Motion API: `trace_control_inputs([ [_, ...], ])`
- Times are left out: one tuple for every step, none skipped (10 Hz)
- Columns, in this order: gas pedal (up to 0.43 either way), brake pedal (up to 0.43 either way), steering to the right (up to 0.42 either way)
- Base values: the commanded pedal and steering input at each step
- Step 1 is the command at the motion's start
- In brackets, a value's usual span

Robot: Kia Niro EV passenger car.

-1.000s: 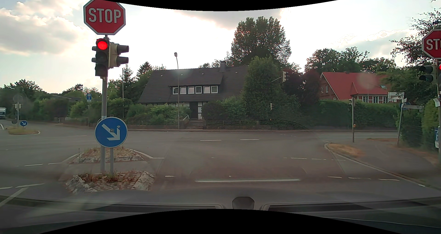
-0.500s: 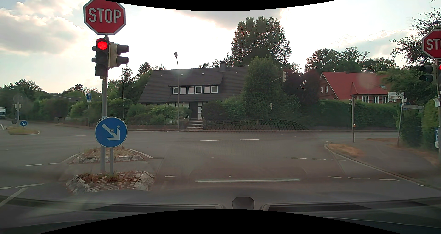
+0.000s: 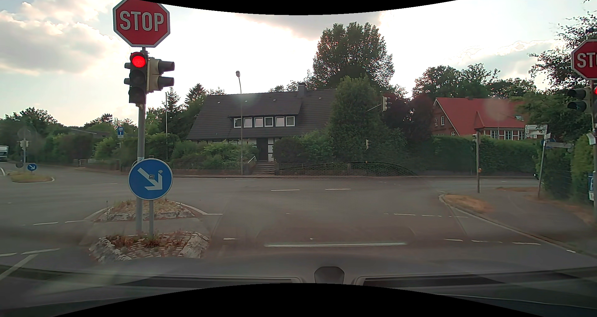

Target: Follow the waypoints while adhering to traffic rules and regulations

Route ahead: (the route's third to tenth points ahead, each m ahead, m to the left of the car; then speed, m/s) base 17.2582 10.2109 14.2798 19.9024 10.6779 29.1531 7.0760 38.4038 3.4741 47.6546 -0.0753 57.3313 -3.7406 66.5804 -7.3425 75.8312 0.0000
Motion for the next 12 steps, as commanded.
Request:
trace_control_inputs([
  [0.0,0.25,-0.005],
  [0.0,0.25,-0.005],
  [0.0,0.25,-0.005],
  [0.0,0.25,-0.005],
  [0.0,0.25,-0.005],
  [0.0,0.25,-0.005],
  [0.0,0.25,-0.005],
  [0.0,0.25,-0.005],
  [0.0,0.25,-0.005],
  [0.0,0.25,-0.006],
  [0.0,0.25,-0.005],
  [0.0,0.25,-0.005],
])
